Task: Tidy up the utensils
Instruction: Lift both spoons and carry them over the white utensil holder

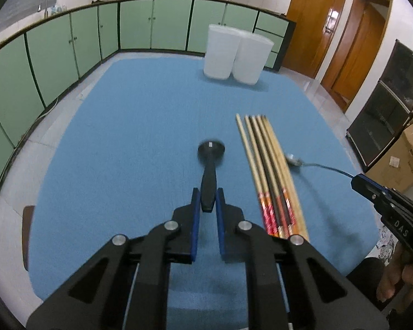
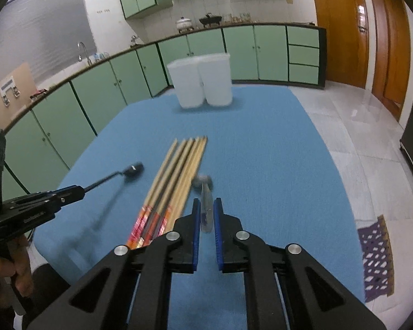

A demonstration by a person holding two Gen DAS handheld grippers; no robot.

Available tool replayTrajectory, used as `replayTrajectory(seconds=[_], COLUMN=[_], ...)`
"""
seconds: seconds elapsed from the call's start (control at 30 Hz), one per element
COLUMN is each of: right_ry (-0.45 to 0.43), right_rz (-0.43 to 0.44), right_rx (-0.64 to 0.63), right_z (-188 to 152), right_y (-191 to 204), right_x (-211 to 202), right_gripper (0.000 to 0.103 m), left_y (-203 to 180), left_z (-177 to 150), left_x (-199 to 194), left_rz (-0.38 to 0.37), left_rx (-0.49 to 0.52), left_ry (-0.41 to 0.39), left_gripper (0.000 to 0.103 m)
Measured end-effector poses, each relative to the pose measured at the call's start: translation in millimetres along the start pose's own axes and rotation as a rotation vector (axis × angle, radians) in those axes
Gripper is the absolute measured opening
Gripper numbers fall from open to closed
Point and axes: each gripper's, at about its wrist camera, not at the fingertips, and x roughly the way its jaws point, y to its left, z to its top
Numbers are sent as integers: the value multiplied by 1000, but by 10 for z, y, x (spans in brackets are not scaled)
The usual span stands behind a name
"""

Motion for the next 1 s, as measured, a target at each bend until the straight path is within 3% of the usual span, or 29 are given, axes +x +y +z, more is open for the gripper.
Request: replayTrajectory(seconds=[0.53,0.9,1.0], right_ry=[10,-2,-9], right_rz=[9,2,-7], right_rx=[-100,-156,-175], right_z=[705,1155,1427], right_y=[142,240,263], right_x=[-123,-107,-58], right_gripper=[9,9,9], left_y=[-102,-190,-230], left_z=[747,1208,1514], left_x=[-415,-373,-331], left_rz=[-52,-75,-77], left_rx=[92,142,151], left_ry=[-73,-87,-97], left_gripper=[10,10,10])
